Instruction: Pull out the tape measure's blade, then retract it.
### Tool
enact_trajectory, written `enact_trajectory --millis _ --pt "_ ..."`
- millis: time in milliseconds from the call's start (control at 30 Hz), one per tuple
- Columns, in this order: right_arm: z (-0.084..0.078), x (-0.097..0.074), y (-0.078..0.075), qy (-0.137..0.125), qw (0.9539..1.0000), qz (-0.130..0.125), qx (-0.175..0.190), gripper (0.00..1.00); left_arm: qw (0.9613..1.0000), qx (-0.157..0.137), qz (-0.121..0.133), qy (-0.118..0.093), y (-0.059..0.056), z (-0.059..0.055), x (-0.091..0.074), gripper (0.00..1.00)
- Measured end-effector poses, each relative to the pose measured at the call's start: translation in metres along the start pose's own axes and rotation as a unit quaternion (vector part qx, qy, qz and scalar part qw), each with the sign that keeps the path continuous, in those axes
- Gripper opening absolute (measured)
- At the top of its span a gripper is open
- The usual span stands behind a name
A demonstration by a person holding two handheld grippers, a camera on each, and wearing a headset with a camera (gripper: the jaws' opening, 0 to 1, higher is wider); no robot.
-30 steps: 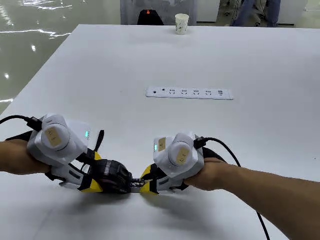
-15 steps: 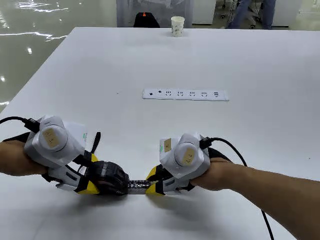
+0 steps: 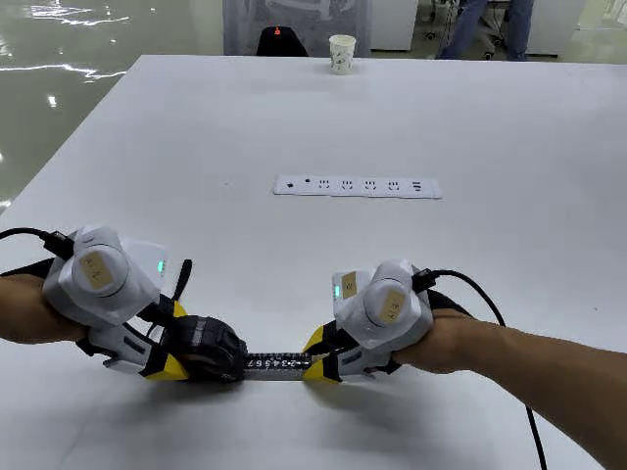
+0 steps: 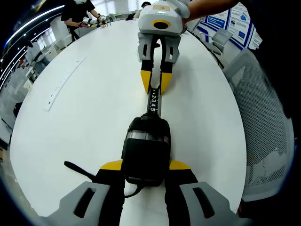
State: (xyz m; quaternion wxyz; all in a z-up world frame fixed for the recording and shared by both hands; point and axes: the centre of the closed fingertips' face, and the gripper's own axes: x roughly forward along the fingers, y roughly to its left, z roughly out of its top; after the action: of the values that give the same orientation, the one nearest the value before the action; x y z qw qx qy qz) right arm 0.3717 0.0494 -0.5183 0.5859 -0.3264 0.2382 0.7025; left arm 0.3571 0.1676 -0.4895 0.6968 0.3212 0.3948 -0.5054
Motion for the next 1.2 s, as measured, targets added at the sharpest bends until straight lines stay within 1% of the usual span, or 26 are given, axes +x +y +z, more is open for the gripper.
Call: enact_trajectory --millis 733,1200 --pt "-0.034 -0.031 0.002 0.019 0.9997 -0.012 0.01 0.09 1.0 0.0 -0.001 0.005 0.0 -0.001 0.0 0.27" --pt "-0.05 -0.046 0.003 0.027 0.9993 -0.017 0.016 0.09 1.0 0.0 -0.001 0.008 0.0 -0.001 0.001 0.27"
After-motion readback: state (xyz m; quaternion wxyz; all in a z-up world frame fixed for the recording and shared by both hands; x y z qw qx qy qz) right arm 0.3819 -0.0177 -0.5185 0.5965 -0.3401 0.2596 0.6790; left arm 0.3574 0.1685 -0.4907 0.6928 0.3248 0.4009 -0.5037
